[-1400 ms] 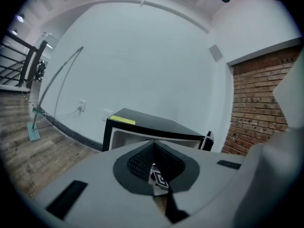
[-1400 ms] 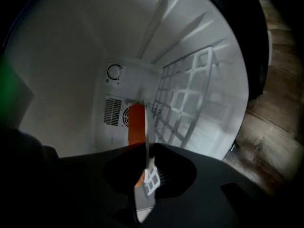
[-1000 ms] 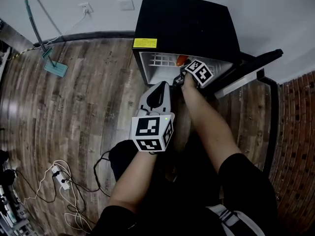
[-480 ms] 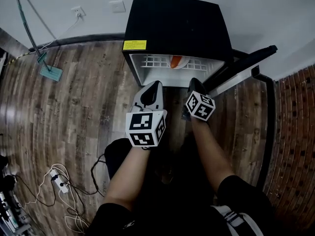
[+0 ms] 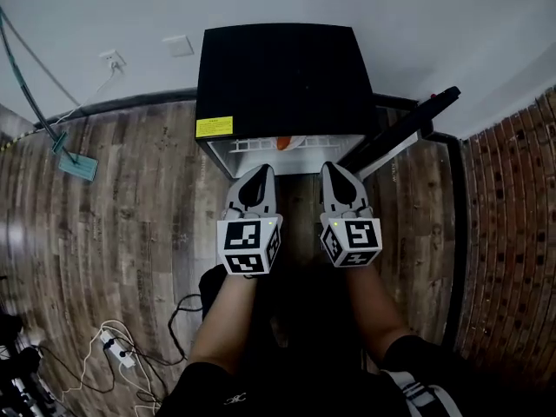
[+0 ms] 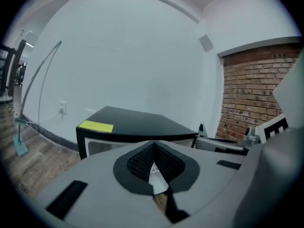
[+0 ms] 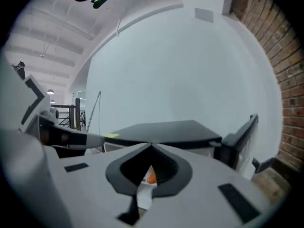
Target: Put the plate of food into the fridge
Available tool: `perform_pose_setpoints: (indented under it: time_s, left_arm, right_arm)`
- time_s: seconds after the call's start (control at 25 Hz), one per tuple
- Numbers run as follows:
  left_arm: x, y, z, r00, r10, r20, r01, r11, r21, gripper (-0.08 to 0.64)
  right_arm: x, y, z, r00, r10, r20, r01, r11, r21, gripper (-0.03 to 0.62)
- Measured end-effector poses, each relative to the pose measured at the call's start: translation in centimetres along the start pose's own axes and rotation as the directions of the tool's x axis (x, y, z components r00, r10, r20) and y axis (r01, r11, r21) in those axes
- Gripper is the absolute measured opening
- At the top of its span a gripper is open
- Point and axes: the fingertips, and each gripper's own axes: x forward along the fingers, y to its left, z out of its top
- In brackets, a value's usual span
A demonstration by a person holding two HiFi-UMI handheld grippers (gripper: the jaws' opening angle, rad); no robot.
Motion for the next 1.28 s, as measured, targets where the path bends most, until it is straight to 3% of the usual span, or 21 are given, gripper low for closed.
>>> perform_pose_setpoints:
  time_s: [0.12, 0.28, 0.56, 0.68, 0.92, 1.28]
  left_arm:
    - [-0.9, -0.8, 6.2, 0.998, -0.055, 0.003, 0.055, 0.997, -0.054, -0.003]
    - [-4.0, -3.1, 15.8, 0.998, -0.055, -0.026, 0.055, 0.998, -0.019, -0.003]
    - [-12.5, -11.1, 35.3, 0.999, -0.041, 0.002, 0.041, 0.998, 0.042, -0.003]
    - [-16.1, -15.3, 41.7, 0.999, -0.043, 0.030, 0.041, 0.998, 0.045, -0.003]
    - [-21.0, -20.7, 48.8, 0.995, -0.044, 0.085, 0.036, 0.994, 0.103, -0.003]
    - [-24.6, -25.5, 50.4, 0.990, -0.076, 0.123, 0.061, 0.990, 0.125, -0.003]
  right_arm:
    - [-0.3, 0.9, 6.9, 1.000, -0.026, 0.008, 0.026, 1.000, 0.001, 0.012]
    - [-2.5, 1.7, 18.0, 0.991, -0.130, 0.021, 0.130, 0.991, 0.004, 0.013]
    - [-10.5, 3.4, 38.9, 0.994, -0.107, 0.025, 0.106, 0.993, 0.054, 0.014]
    - [-14.7, 3.2, 45.9, 0.995, -0.089, 0.031, 0.087, 0.993, 0.076, 0.014]
    - [-20.8, 5.0, 55.4, 0.988, 0.002, 0.157, -0.006, 1.000, 0.025, 0.013]
    - [-26.0, 6.3, 58.9, 0.972, 0.054, 0.229, -0.055, 0.998, -0.003, 0.012]
